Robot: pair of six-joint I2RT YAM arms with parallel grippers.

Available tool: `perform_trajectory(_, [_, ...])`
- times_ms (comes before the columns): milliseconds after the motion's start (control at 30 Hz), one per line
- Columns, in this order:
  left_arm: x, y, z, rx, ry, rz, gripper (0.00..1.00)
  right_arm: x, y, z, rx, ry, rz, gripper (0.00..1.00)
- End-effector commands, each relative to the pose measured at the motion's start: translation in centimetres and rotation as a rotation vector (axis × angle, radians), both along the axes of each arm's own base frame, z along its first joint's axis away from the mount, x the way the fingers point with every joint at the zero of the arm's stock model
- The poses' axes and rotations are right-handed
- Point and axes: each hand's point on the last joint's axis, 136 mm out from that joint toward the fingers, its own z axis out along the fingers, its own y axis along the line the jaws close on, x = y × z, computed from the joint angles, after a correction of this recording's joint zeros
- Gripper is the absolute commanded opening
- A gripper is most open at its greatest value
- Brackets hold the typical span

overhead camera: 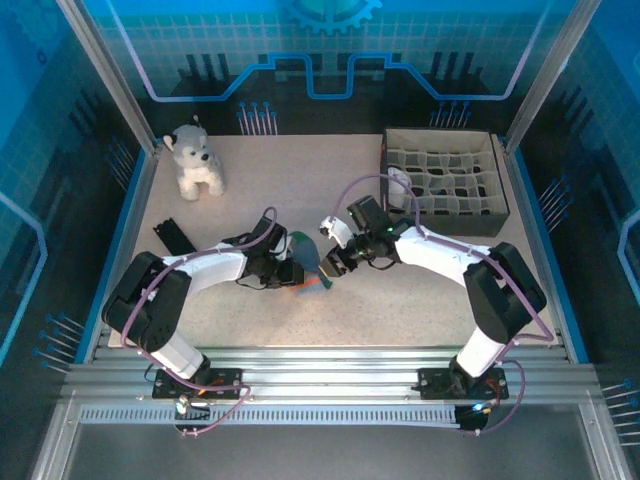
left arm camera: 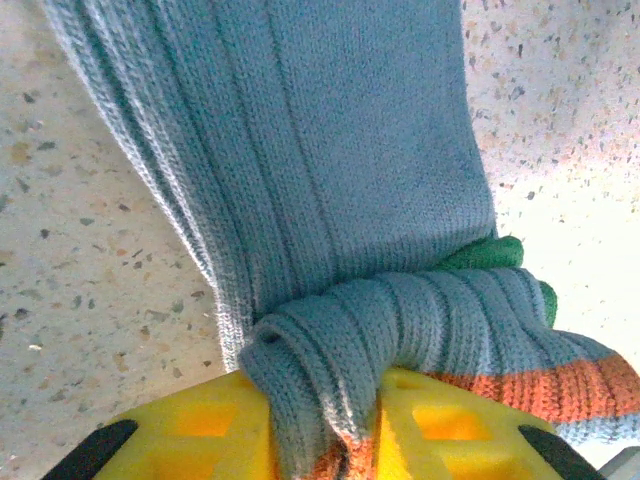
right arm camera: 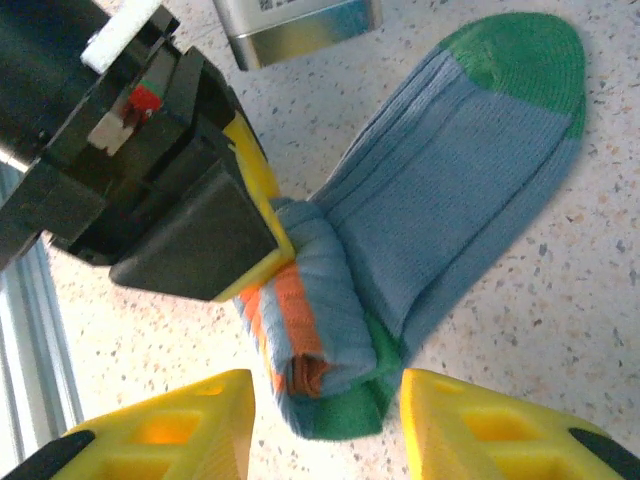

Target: Roll the socks

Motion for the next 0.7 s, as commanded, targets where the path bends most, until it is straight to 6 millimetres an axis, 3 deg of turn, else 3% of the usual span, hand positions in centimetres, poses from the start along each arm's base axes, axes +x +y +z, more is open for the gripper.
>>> perform_trajectory(0, [-1.4,1.1,-1.8,0.060,0.092,0.008,0.26,0.1,1.6,-1.5,-0.006,0.017,-0.010,0.43])
perform_trajectory(233, [-1.4,1.0,-1.8,0.057,0.102,0.004,0.25,-0.3,3.3,-3.6,-0.037,0.062,0.006,0.44])
perform_trajectory(467, [-1.5,1.1,-2.0,0.061,0.109,-0.013,0.24,0.7,1.0,-7.6,-0.191,0.127,-0.101,0.42])
perform_trajectory(667, [-1.5,0.9,-1.1,0.046,0.054,-0.070,0.29,0.4,-0.3,-10.2,-0.296,0.216,-0.161,0.41])
